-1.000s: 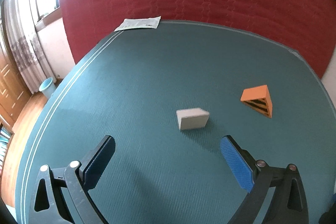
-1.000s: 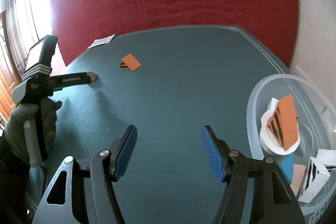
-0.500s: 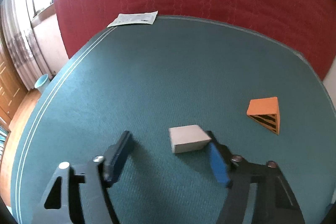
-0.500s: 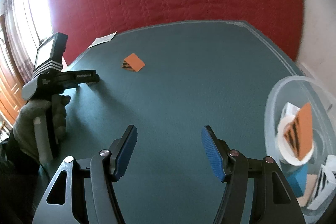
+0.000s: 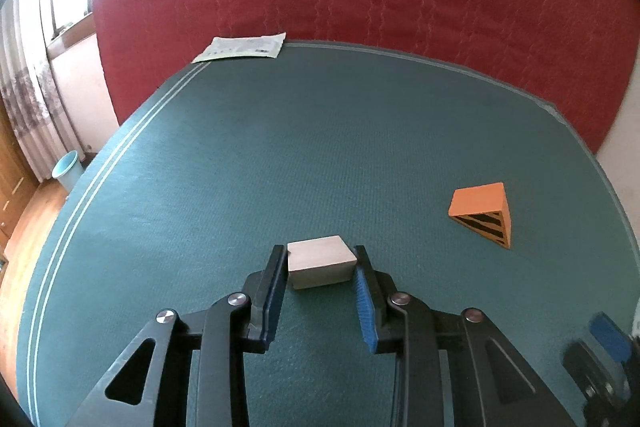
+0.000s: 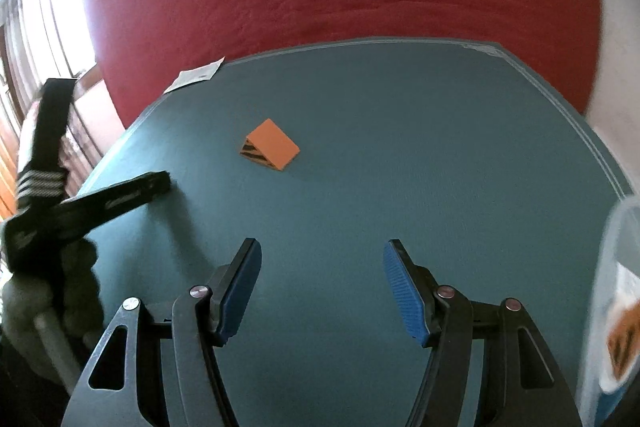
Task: Organize rigid objects
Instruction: 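Grasp the orange striped wedge with the right tool while the left tool holds the grey wedge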
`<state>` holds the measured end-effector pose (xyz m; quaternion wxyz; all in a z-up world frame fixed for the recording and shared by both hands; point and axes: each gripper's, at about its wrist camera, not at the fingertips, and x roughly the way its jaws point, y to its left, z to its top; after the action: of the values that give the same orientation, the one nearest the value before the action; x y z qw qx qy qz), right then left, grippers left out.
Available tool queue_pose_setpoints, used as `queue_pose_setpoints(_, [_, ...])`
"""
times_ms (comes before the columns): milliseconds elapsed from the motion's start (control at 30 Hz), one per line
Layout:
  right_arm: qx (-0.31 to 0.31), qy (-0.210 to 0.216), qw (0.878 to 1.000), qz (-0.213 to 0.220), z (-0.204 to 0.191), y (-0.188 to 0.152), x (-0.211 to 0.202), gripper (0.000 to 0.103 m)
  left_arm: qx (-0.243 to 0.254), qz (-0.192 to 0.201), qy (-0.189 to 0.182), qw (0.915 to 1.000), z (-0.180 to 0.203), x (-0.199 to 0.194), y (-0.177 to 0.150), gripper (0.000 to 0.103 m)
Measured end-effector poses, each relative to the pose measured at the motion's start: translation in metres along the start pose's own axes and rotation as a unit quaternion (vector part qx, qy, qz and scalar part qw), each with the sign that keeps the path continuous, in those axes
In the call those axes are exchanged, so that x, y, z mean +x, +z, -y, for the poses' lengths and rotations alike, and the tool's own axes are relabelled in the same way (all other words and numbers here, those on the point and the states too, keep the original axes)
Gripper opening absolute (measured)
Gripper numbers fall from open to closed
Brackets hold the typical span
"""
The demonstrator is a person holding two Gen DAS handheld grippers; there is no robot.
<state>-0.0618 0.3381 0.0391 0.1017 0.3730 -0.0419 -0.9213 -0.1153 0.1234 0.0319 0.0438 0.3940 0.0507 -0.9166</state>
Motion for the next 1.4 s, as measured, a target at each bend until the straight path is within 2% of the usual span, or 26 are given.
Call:
queue_pose_setpoints(233, [-0.009,0.016,0.999,-0.026,-0.008,0.024,0.033,0.065,-0.013,0.003,-0.005,0.9999,-0.032,0.004,0.009,0.034])
queue_pose_setpoints(867, [-0.132,-0.002,0.990,-0.049,-0.038,0.069,0.084,0.065,-0.019,-0.006,0.003,0.9998,-0.049,0.003,0.006,0.034])
queue_pose_setpoints(1133, [-0.137,0.002,0.989,-0.048,-0.043,0.069,0.085,0.064,-0.020,-0.011,0.005,0.9997,-0.051,0.004,0.005,0.034])
queue_pose_setpoints(1300, [-0.158,0.029,0.986,-0.051,-0.049,0.051,0.068,0.064,-0.021,-0.010,0.008,0.9997,-0.051,0.005,0.004,0.034])
queue_pose_setpoints(1400, [-0.157,0.024,0.986,-0.049,-0.049,0.049,0.066,0.062,-0.021,-0.010,0.008,0.9997,-0.051,0.005,0.003,0.034])
